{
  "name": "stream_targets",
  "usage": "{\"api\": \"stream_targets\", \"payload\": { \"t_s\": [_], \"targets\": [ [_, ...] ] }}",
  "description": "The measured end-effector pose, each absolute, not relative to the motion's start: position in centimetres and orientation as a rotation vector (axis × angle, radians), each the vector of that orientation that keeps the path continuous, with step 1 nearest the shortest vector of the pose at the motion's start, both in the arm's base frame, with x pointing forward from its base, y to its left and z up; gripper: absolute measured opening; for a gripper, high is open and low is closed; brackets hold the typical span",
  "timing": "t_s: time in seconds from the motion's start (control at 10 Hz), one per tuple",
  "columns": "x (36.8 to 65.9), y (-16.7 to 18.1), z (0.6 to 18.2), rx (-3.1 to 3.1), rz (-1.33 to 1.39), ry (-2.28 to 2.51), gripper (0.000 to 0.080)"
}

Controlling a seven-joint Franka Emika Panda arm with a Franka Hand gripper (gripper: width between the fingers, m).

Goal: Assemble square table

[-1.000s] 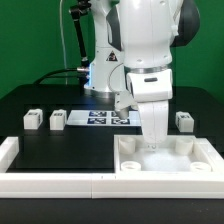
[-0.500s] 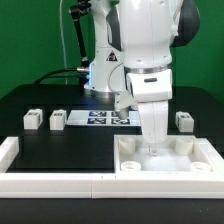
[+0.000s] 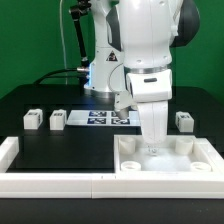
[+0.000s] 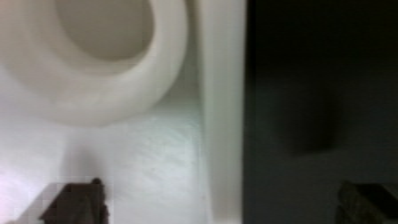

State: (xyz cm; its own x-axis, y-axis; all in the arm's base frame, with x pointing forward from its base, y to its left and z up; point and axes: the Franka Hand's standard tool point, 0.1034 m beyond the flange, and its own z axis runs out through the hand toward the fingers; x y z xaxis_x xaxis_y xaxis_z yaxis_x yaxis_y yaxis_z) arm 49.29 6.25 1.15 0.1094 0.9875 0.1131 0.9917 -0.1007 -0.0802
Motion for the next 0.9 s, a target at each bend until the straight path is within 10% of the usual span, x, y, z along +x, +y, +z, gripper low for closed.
{"api": "stream_targets", "payload": {
  "t_s": [0.9],
  "targets": [
    [45.9,13.5,6.4,-2.907,0.048,-0.925,0.0649]
  ]
}}
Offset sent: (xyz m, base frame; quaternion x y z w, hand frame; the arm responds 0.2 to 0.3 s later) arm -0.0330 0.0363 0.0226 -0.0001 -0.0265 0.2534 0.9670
